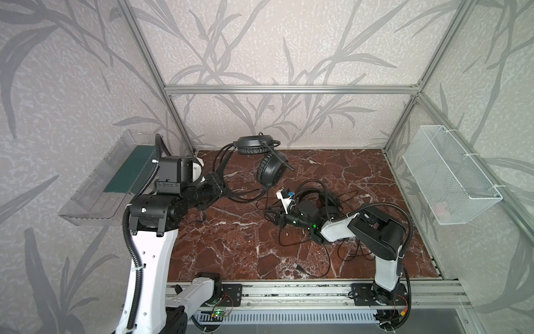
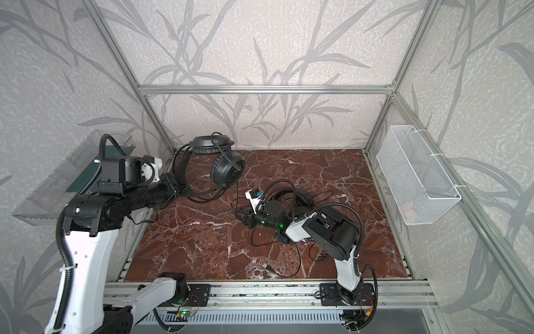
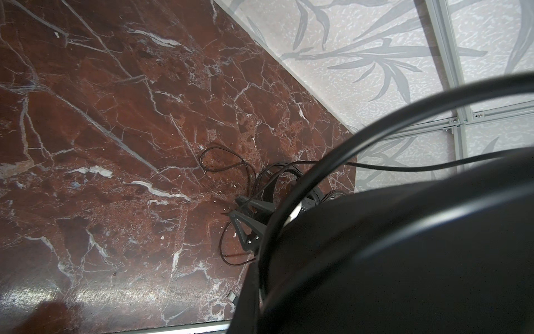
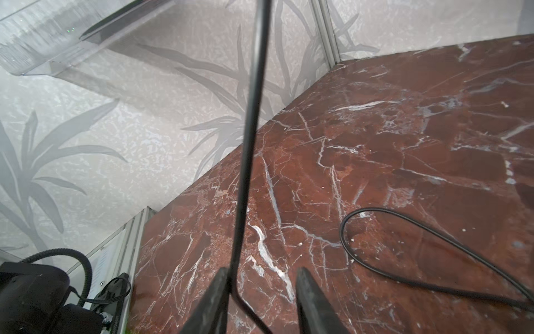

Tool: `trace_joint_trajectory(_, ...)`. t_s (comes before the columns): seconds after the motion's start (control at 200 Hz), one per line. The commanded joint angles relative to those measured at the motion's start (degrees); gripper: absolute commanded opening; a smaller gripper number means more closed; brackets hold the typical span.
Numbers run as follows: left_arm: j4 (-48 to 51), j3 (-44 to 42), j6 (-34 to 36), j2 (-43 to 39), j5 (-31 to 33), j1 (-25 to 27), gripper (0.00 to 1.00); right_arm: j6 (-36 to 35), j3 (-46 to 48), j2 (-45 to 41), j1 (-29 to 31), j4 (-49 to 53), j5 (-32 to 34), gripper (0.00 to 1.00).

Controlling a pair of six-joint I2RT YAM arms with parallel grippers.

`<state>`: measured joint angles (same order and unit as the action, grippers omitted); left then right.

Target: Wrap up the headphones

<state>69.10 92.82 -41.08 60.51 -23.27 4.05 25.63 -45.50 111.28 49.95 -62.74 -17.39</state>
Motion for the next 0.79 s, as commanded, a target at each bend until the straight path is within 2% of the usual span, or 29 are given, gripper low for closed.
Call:
trace_joint_trajectory(0.0,-4.43,-0.27,1.09,-1.53,-4.82,0.59,0.0,-3.34,-1.45,-0.31,0.2,-0.15,3.06,0.39)
trace_joint_trajectory(0.125,-4.73,-1.97,2.5,-2.79,-5.2,0.78,0.0,-5.81,-2.49,-1.87,0.18,3.01,4.48,0.37)
trace_joint_trajectory(0.32,-4.06,-2.15,5.6,-4.57,-3.7,1.82,0.0,-9.95,-1.2,-6.52,0.01,6.11,9.94,0.24)
trace_joint_trajectory(0.45,-3.2,-1.46,8.66,-5.44,-1.85,3.61,0.0,-15.4,-0.27,-12.02,-0.12,10.37,14.46,0.16)
trace_joint_trajectory(0.555,-1.48,-1.56,11.9,-6.43,2.97,5.22,0.0,-19.89,0.31,-18.05,-0.48,16.09,18.54,0.08)
trace_joint_trajectory(0.685,0.87,-3.6,13.58,-8.31,14.36,6.06,0.0,-24.71,2.52,-26.5,-0.53,23.66,23.35,0.0)
trace_joint_trajectory(0.79,0.77,-5.76,13.6,-9.5,19.76,6.15,0.0,-26.57,5.42,-33.0,-0.54,28.53,24.06,0.0)
